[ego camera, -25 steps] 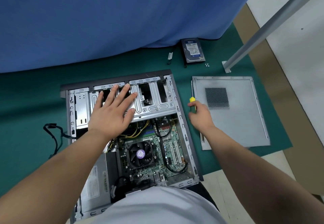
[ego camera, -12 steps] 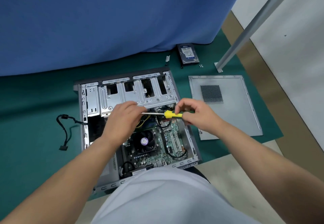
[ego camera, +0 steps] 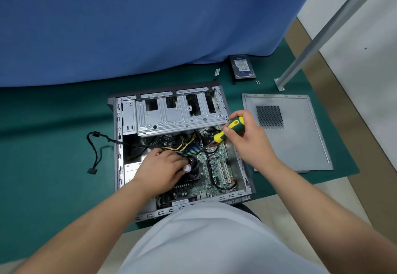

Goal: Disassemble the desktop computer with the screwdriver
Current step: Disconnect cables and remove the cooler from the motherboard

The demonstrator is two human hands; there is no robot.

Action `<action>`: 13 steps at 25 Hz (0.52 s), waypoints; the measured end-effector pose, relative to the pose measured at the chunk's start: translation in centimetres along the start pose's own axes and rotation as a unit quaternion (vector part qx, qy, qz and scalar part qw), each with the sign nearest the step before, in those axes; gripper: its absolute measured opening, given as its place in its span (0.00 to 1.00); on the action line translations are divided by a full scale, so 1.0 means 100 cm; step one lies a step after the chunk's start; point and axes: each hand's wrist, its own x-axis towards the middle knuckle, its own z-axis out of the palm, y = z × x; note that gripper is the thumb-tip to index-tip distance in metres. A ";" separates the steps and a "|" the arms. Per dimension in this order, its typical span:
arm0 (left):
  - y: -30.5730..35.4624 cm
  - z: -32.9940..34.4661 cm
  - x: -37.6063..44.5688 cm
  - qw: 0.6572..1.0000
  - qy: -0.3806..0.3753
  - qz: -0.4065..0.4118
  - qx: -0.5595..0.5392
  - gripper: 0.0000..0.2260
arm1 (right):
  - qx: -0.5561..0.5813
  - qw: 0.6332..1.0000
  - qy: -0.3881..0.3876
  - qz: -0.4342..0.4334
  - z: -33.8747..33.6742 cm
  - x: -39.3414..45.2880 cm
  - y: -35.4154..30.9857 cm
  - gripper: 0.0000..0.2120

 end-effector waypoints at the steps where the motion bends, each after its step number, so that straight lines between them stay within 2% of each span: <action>1: 0.000 0.001 -0.001 1.000 -0.018 0.021 0.007 0.20 | -0.031 0.999 -0.004 -0.016 -0.002 -0.002 0.001 0.11; 5: 0.000 0.000 0.004 0.997 -0.057 0.036 0.024 0.21 | -0.067 0.996 -0.043 -0.043 0.007 -0.011 0.006 0.12; 13: 0.001 -0.001 0.006 0.997 -0.070 0.031 0.032 0.21 | -0.074 0.996 -0.039 -0.045 0.014 -0.011 0.012 0.11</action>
